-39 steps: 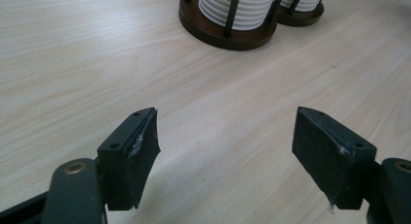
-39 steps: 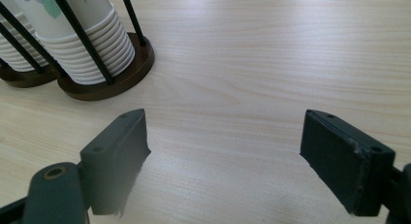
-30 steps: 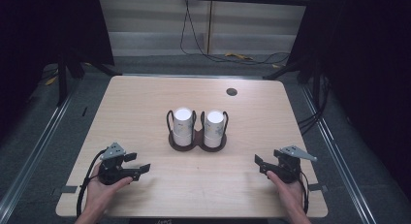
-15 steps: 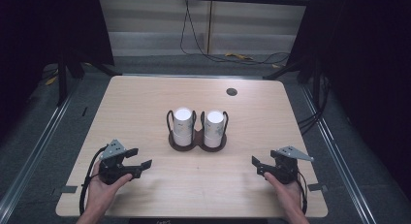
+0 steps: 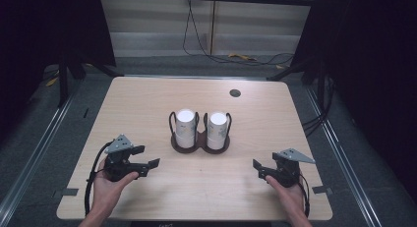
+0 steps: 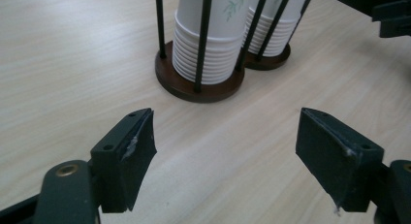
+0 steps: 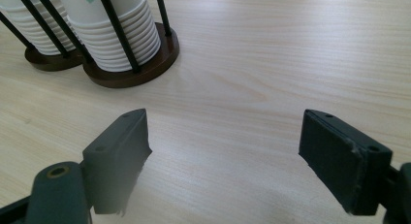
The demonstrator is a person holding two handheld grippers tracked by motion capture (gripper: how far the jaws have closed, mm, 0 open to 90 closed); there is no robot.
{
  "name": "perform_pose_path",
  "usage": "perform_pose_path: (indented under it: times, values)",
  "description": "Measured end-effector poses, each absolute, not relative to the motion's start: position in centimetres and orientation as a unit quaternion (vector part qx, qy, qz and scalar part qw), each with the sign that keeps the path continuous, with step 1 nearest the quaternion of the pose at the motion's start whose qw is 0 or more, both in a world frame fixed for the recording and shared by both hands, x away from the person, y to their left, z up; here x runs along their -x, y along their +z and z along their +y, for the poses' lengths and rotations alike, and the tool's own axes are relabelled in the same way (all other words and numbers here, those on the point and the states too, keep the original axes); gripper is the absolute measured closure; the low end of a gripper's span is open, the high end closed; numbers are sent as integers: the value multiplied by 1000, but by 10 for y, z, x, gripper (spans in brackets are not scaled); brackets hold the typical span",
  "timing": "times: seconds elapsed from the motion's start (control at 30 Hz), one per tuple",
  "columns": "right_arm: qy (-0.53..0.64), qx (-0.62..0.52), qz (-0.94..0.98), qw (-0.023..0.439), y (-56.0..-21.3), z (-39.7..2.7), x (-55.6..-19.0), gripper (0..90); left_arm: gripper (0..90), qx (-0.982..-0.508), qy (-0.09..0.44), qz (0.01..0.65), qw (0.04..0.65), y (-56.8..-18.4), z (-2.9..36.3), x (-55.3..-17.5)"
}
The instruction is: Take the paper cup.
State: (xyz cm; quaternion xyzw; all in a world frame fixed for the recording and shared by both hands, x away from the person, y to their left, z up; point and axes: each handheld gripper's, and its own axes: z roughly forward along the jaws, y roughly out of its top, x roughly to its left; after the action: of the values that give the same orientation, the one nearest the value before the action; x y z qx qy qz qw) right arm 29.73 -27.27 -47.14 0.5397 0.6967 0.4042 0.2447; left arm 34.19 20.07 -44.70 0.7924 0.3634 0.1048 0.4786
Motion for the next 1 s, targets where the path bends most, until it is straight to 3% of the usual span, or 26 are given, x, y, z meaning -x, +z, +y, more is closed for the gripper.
perform_pose_path:
  times: [0.17,0.33,0.6,1.0]
  values:
    - [401,-536,701,246,-472,-271,-297,192,179,-797,106,348,482,-441,194,-345]
    - [404,-527,707,244,-471,-267,-298,194,227,-799,106,332,491,-431,184,-352]
    - [418,-514,708,242,-469,-265,-294,190,158,-792,96,327,506,-420,172,-368]
    - [423,-510,711,235,-469,-263,-295,184,210,-793,111,308,513,-401,163,-389]
